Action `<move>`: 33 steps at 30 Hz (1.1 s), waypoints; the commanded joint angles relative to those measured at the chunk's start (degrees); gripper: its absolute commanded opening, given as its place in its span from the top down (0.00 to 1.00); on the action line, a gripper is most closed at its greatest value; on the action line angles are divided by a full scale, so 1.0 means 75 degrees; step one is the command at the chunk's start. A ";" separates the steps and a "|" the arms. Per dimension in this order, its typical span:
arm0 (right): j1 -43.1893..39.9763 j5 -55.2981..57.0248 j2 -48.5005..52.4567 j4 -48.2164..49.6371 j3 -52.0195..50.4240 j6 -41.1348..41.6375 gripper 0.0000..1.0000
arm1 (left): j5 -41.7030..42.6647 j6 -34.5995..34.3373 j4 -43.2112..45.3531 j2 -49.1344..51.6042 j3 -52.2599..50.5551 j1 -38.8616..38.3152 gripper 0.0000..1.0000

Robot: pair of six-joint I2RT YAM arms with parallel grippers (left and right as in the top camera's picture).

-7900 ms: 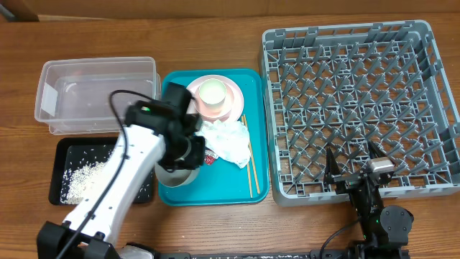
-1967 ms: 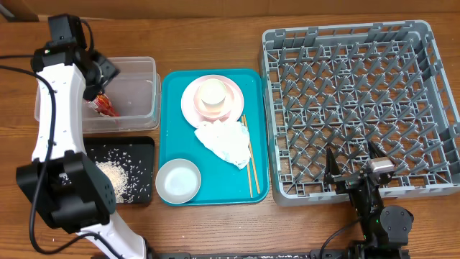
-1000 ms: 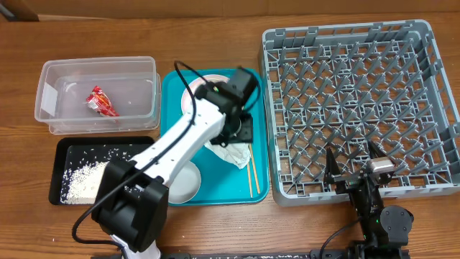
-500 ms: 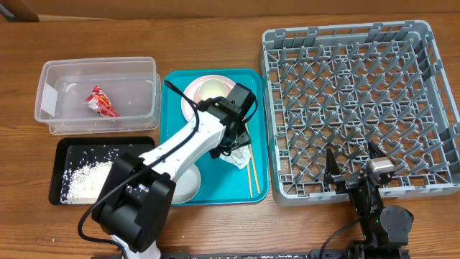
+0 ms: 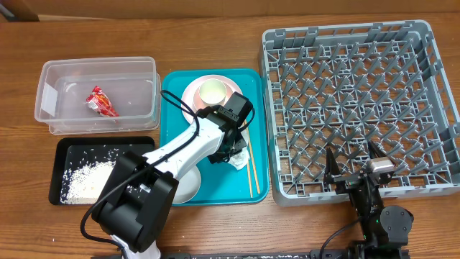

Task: Sort waste into correct bins and load items into the dishwasher
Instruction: 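Grasp the crumpled white tissue with the left gripper, then place the white tissue into the clear plastic bin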

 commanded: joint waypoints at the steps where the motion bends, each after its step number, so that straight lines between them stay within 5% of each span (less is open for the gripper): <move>1: -0.0023 -0.0012 -0.0061 0.0041 -0.0082 -0.0006 0.00 | -0.0134 -0.0052 0.0000 -0.0128 -0.0041 -0.0012 0.91; 15: -0.0023 -0.0015 -0.0061 0.0041 -0.0082 -0.0006 0.00 | -0.0163 0.1105 -0.0886 -0.1352 0.1145 0.0778 0.96; 23: -0.0023 -0.0015 -0.0061 0.0041 -0.0082 -0.0006 0.00 | -0.0160 0.1751 -0.0938 -0.2334 0.1294 0.2824 0.96; 33: -0.0023 -0.0015 -0.0061 0.0041 -0.0082 -0.0006 0.00 | -0.0335 0.1897 -0.0498 -0.1346 0.1279 0.4963 0.96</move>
